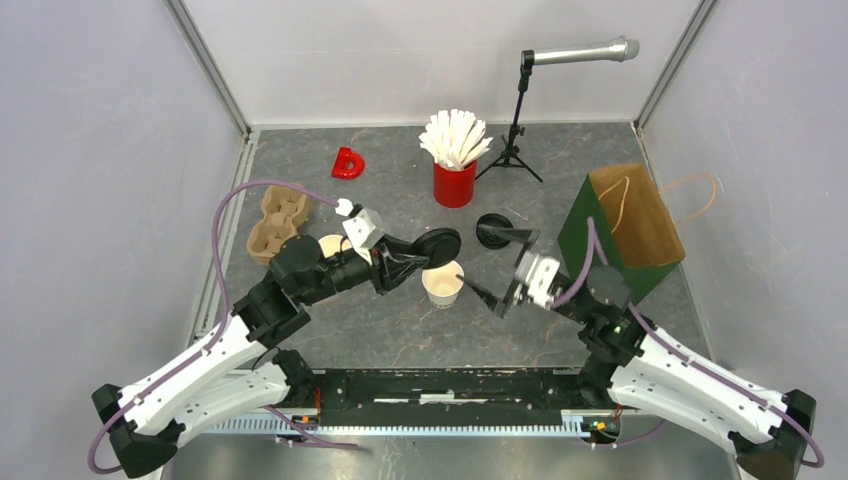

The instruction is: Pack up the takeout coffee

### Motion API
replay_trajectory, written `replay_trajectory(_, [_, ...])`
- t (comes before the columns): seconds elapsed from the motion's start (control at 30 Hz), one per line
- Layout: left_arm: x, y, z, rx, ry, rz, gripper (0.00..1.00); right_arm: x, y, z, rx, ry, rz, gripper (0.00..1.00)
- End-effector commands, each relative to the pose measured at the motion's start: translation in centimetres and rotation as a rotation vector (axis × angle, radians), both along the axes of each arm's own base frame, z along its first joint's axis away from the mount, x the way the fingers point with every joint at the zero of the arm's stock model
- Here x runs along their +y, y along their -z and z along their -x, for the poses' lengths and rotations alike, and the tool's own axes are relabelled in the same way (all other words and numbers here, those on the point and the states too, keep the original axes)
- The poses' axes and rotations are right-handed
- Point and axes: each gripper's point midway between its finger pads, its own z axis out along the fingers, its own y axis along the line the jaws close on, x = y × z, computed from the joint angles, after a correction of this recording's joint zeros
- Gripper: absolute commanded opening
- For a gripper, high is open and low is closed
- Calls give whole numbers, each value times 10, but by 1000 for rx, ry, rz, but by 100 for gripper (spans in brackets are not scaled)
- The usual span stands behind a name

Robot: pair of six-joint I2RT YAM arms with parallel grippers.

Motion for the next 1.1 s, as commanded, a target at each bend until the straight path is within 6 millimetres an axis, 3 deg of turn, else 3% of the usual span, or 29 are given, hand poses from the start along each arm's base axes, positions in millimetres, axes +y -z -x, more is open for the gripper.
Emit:
replay_trajectory(0.0, [4,-17,0,175,-69,175,39,4,-33,36,-472,-105,-41,98])
replay_trajectory(0.3, [7,-11,0,325,-116,195,38,22,-18,26,-523,-48,69,98])
replay_trajectory(0.4, [6,-6,-1,324,-117,181,32,26,-13,19,-480,-16,71,98])
replay_trajectory(0.5, [15,9,-12,325,-204,106,34,22,-8,9,-368,41,17,98])
replay_trajectory(0.6, [39,40,-30,360,-382,-20,47,14,0,-3,-172,108,-53,96])
replay_trajectory(0.67, [62,60,-40,399,-529,-119,48,13,11,-8,-32,128,-56,95])
replay_trajectory(0.73, [81,77,-43,457,-642,-196,49,15,22,-10,92,137,-54,92])
replay_trajectory(0.83, [92,103,-36,553,-711,-263,58,17,39,-8,225,136,-38,90])
replay_trajectory(0.93, [118,129,-35,657,-916,-211,61,12,50,-8,307,159,-52,88])
replay_trajectory(0.97, [125,137,-34,688,-972,-176,67,9,53,-8,329,174,-57,88])
replay_trajectory(1.03, [143,159,-28,761,-1098,-125,90,1,58,-12,361,219,-63,90])
replay_trajectory(1.07, [150,168,-24,785,-1141,-126,97,-2,60,-12,398,237,-80,91])
